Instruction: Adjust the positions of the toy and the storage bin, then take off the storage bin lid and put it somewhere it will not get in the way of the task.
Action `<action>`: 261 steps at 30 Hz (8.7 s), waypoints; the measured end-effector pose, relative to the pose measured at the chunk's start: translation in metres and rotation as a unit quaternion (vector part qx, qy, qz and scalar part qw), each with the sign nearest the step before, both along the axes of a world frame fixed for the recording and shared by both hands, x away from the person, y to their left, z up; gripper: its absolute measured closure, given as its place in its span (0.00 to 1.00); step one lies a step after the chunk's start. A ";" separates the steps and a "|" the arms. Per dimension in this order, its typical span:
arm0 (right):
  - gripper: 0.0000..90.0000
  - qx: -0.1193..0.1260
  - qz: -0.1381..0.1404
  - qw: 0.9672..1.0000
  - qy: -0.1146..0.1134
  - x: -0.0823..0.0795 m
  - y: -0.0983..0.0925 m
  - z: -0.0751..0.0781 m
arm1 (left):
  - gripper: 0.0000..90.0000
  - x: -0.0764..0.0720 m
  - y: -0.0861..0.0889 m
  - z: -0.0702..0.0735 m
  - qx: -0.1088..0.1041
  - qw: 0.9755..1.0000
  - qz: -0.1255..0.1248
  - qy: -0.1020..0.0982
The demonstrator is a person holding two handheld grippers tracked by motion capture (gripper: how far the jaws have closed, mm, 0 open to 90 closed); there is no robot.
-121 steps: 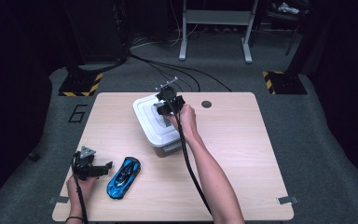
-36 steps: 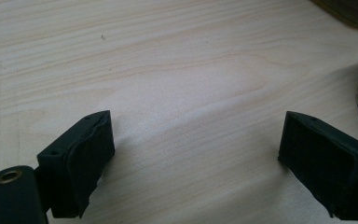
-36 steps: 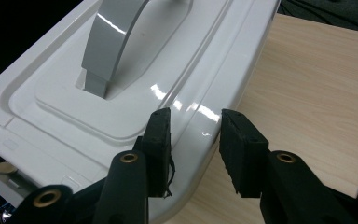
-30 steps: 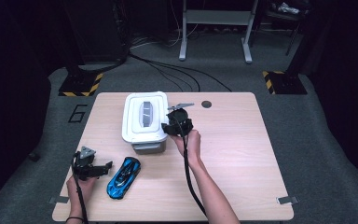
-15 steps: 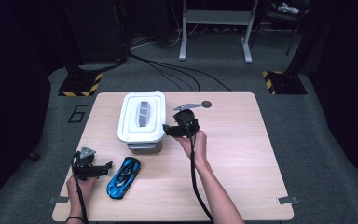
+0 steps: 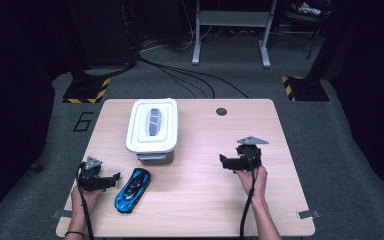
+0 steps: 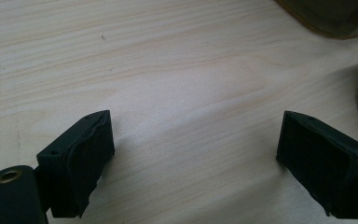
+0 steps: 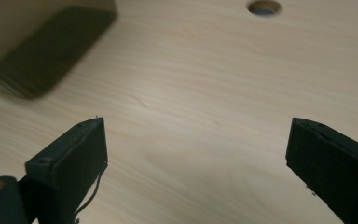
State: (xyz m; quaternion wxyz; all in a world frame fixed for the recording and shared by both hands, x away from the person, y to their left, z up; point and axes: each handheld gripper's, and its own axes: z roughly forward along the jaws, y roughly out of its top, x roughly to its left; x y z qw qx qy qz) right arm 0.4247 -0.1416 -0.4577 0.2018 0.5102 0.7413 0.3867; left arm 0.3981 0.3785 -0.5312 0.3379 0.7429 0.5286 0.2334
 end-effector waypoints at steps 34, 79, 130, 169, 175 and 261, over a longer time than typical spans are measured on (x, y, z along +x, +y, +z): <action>0.05 -0.052 -0.082 0.995 0.027 -0.016 -0.082 -0.071 | 0.01 0.033 -0.079 0.152 -0.027 0.998 -0.058 -0.016; 0.09 -0.046 -0.078 0.996 0.022 -0.016 -0.085 -0.070 | 0.70 0.122 -0.174 0.144 0.021 0.997 -0.061 -0.033; 0.11 -0.047 -0.074 0.996 0.019 -0.016 -0.084 -0.070 | 0.75 0.106 -0.171 0.156 -0.056 0.980 -0.191 -0.015; 0.05 -0.051 -0.071 0.996 0.025 -0.015 -0.082 -0.071 | 0.75 0.098 -0.116 0.203 -0.049 0.988 -0.133 -0.063; 0.05 -0.050 -0.072 0.996 0.026 -0.015 -0.082 -0.071 | 0.75 0.096 -0.101 0.207 -0.056 0.990 -0.108 -0.074; 0.06 -0.055 -0.071 0.996 0.024 -0.015 -0.083 -0.071 | 0.75 0.100 0.014 0.043 -0.070 0.995 0.073 0.010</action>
